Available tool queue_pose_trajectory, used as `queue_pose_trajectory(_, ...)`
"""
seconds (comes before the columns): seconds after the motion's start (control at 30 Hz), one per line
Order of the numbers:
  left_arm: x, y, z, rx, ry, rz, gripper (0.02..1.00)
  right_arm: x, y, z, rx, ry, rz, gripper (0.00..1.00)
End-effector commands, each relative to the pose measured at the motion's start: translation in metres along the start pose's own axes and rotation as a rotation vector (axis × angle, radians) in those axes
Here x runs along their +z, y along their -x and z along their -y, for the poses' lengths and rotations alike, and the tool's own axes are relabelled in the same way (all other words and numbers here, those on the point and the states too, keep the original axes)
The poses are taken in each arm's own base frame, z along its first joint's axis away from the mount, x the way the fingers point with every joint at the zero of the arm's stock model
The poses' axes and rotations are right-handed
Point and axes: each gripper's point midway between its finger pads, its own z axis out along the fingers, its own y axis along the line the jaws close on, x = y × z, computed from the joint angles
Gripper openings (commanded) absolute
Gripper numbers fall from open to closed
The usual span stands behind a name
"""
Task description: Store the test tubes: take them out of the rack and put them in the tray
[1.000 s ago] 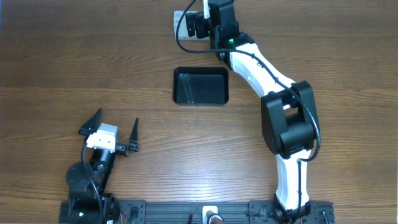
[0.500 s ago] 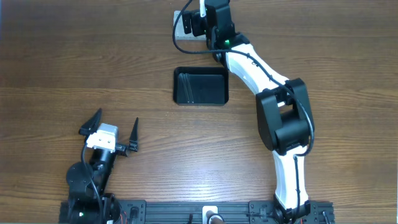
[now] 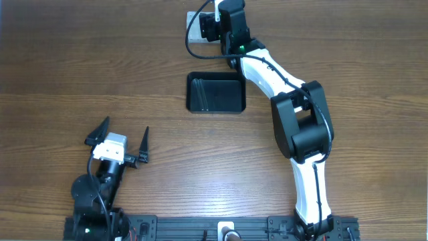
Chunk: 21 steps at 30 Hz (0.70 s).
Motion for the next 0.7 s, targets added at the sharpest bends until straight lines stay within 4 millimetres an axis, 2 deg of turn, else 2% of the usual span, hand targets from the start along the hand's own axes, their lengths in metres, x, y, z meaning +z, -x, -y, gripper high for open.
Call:
queue_pose_trajectory(0.03, 0.0, -0.002, 0.001, 0.01, -0.007, 0.0, 1.0, 0.002, 0.001, -0.003, 0.005, -0.013, -0.001, 0.715)
queue_pose_trajectory(0.13, 0.0, -0.002, 0.001, 0.01, -0.007, 0.0, 1.0, 0.002, -0.001, 0.004, 0.018, -0.051, -0.006, 0.669)
queue_pose_trajectory(0.5, 0.0, -0.002, 0.001, 0.01, -0.007, 0.0, 1.0, 0.007, -0.009, 0.005, 0.017, -0.057, -0.017, 0.43)
queue_pose_trajectory(0.7, 0.0, -0.002, 0.001, 0.01, -0.007, 0.0, 0.998, 0.007, -0.009, 0.006, 0.017, -0.059, -0.019, 0.391)
